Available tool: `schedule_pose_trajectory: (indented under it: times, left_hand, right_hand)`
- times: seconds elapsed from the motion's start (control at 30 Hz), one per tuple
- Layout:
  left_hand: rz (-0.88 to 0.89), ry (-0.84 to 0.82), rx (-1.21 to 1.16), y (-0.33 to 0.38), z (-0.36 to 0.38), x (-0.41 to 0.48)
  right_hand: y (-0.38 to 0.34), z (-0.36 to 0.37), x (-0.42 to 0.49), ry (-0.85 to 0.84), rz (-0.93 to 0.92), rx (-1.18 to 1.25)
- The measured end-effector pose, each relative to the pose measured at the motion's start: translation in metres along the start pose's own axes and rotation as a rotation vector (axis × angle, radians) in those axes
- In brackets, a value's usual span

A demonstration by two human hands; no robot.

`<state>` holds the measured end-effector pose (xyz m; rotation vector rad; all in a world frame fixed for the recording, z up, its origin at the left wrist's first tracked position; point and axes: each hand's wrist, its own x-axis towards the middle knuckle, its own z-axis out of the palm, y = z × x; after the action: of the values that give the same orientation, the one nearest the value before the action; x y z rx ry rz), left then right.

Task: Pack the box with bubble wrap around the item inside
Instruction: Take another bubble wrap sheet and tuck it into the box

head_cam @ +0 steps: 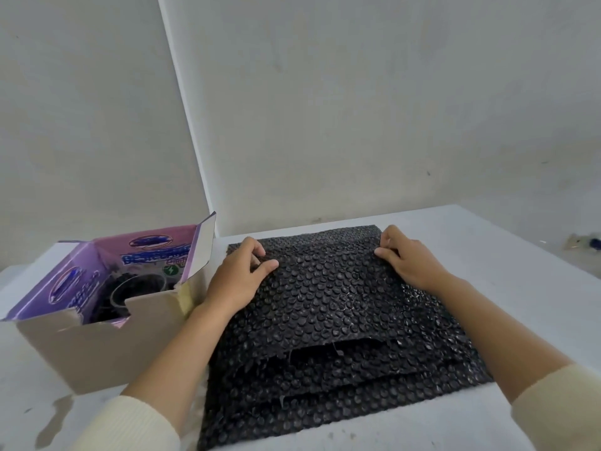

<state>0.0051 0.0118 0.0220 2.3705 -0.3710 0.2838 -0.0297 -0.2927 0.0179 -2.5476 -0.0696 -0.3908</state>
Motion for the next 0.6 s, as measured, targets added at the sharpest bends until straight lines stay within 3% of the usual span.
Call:
schedule_pose_trajectory:
  times: [0.1, 0.2, 0.33, 0.4, 0.5, 0.6]
  left_hand:
    - [0.107, 0.022, 0.334, -0.008, 0.014, -0.004]
    - [0.210, 0.034, 0.417, -0.008, 0.025, -0.011]
    - [0.190, -0.378, 0.429, -0.009, 0.029, -0.016]
    - [0.166, -0.461, 0.446, -0.011, 0.029, -0.016]
    - [0.150, -0.430, 0.426, -0.014, 0.029, -0.011]
    - [0.167, -0.356, 0.445, -0.012, 0.026, -0.003]
  right_hand:
    - [0.007, 0.015, 0.000, 0.000, 0.021, -0.070]
    - [0.018, 0.029, 0.000, 0.007, 0.021, -0.152]
    - [0.023, 0.030, -0.001, -0.031, 0.041, -0.255]
    - [0.019, 0.024, -0.005, -0.133, 0.021, -0.335]
    - [0.016, 0.019, -0.010, -0.304, -0.007, -0.398]
    - [0.020, 0.021, -0.011, -0.319, -0.003, -0.412]
